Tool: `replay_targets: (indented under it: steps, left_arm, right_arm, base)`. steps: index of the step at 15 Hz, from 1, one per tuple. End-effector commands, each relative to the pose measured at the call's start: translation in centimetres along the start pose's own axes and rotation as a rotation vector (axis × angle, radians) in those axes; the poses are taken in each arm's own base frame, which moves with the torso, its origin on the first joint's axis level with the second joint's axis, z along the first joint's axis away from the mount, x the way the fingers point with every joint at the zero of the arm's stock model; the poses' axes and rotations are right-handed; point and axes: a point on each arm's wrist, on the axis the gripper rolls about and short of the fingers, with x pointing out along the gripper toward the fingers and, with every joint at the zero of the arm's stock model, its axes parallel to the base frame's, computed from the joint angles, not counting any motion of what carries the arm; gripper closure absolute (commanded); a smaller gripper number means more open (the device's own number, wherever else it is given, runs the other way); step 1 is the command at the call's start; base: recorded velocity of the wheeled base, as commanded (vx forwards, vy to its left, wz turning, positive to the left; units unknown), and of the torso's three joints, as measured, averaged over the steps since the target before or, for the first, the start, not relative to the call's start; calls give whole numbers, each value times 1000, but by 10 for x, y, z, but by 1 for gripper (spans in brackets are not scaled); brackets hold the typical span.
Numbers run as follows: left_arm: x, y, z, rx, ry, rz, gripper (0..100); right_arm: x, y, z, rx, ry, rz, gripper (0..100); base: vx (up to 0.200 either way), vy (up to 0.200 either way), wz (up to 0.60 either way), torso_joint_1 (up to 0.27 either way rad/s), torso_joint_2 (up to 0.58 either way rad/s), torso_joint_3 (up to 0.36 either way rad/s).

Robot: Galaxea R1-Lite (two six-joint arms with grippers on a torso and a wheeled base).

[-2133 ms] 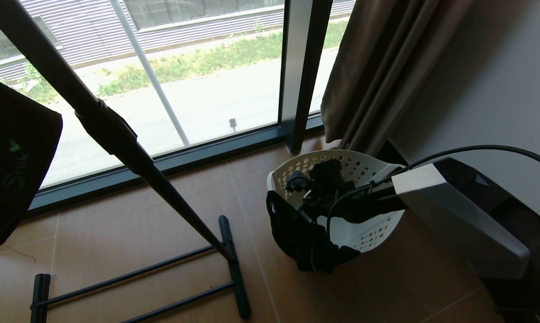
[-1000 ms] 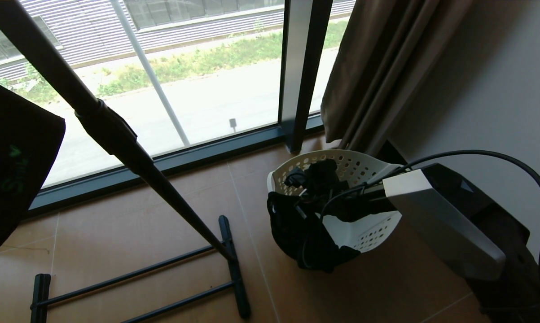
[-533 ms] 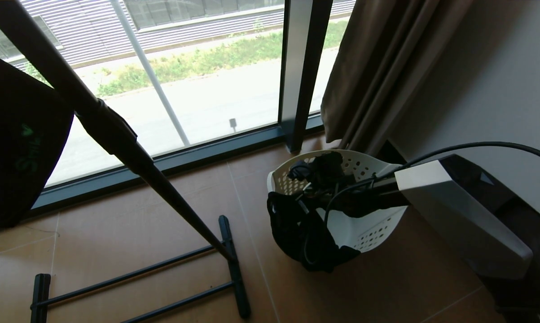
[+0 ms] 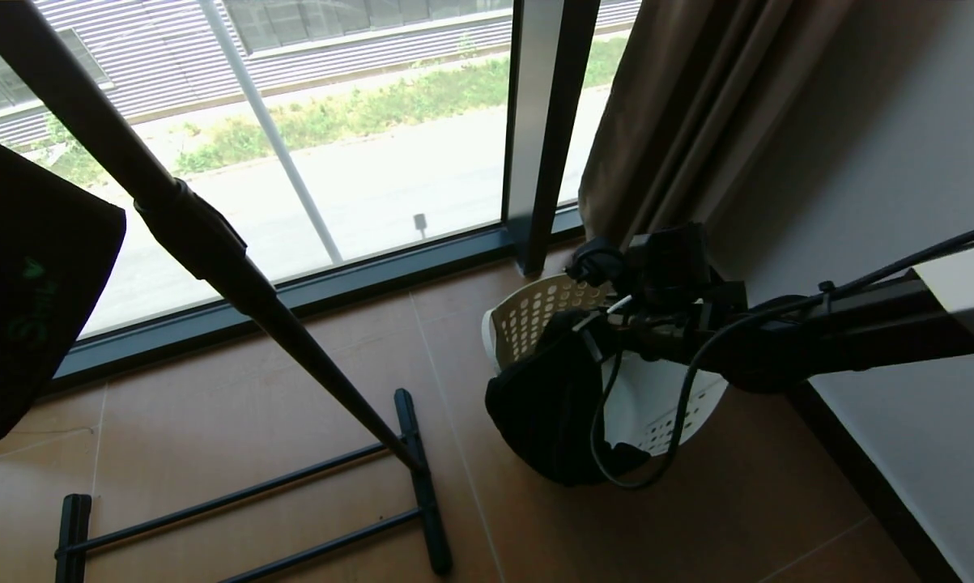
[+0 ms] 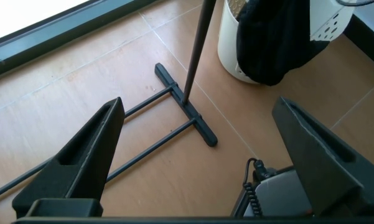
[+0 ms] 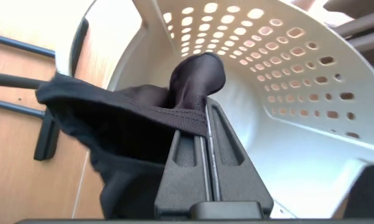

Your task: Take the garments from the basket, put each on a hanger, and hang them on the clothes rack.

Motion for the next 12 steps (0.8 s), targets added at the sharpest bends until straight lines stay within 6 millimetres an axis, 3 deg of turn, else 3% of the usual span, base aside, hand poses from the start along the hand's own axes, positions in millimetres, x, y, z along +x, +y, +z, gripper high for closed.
replay_targets:
  steps: [1,3,6,12]
  left_arm:
    - [0,0,0,1,1,0,0]
    - [0,0,0,0,1,0,0]
    - [0,0,0,-2,1,0,0]
    - [0,0,0,-2,0,5,0]
  right_arm:
    - [-103,12,10,5,-107,13,100]
    - [-135,23,7,-10,-131,-17,100]
    - [-158,24,-8,3,-140,-38,100]
    - [-141,19,-12,45,-166,-94,100]
  base:
    - [0,0,0,0,0,0]
    - [0,0,0,0,0,137]
    - [0,0,0,1,2,183]
    - [0,0,0,2,4,200]
